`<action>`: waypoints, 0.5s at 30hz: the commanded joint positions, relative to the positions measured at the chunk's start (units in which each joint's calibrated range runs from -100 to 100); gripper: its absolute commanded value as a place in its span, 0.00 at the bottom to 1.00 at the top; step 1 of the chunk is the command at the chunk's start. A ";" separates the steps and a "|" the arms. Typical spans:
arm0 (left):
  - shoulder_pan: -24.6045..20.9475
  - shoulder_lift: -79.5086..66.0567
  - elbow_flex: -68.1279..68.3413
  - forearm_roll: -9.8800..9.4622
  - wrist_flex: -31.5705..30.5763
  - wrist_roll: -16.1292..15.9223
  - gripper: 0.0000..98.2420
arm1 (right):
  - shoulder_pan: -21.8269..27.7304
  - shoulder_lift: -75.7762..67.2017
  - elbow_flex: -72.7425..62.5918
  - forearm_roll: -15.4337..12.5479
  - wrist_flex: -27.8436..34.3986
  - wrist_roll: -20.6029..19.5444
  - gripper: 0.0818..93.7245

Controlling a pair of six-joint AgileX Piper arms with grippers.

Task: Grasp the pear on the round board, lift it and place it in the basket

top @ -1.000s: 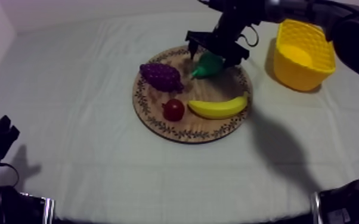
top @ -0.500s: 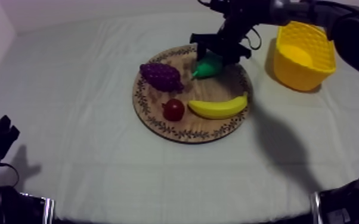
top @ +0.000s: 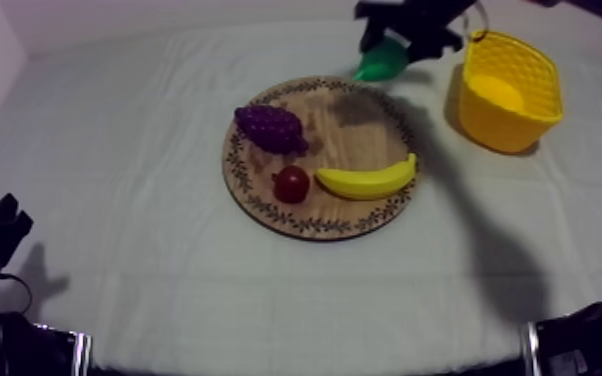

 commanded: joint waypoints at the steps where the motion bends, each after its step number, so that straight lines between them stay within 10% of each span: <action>1: -0.01 -0.04 0.00 0.01 -0.01 0.02 0.00 | 3.14 -7.13 0.92 -0.80 2.36 2.60 0.52; 15: -0.01 -0.04 0.00 0.01 -0.01 0.03 0.00 | 17.10 -14.08 8.52 -1.94 8.50 11.29 0.52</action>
